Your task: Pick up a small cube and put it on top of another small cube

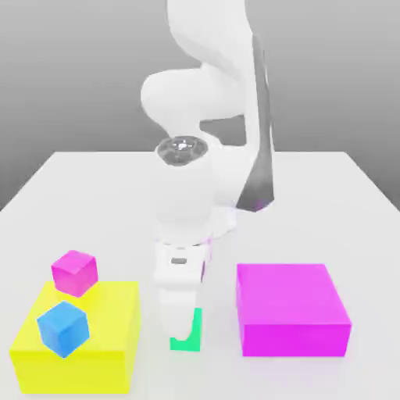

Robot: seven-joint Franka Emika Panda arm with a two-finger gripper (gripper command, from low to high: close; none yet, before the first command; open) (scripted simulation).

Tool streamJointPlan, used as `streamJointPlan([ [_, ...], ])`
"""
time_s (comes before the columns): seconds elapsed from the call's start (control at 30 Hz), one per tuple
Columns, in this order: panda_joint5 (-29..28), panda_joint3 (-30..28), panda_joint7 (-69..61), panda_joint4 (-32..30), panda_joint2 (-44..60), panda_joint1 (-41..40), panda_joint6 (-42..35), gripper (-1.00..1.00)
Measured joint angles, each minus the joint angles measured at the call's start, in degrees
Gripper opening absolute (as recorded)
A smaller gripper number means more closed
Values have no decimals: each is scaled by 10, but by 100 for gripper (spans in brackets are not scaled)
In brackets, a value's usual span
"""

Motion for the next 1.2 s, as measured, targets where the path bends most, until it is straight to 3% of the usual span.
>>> streamJointPlan([
  [0.03,13,22,-10,3,15,-19,12,0],
  [0.07,23,39,-17,5,27,-34,22,-100],
  [0.3,26,40,-20,6,28,-34,21,-100],
  [0.47,-55,-36,41,-9,-40,23,-30,-100],
  [0.6,-133,-63,99,-23,-103,31,-78,-100],
  [1.0,-272,-128,268,50,-315,-162,-351,-100],
  [1.07,-277,-137,277,51,-314,-179,-351,-100],
  [1.2,-258,-153,263,32,-253,-175,-273,-100],
])
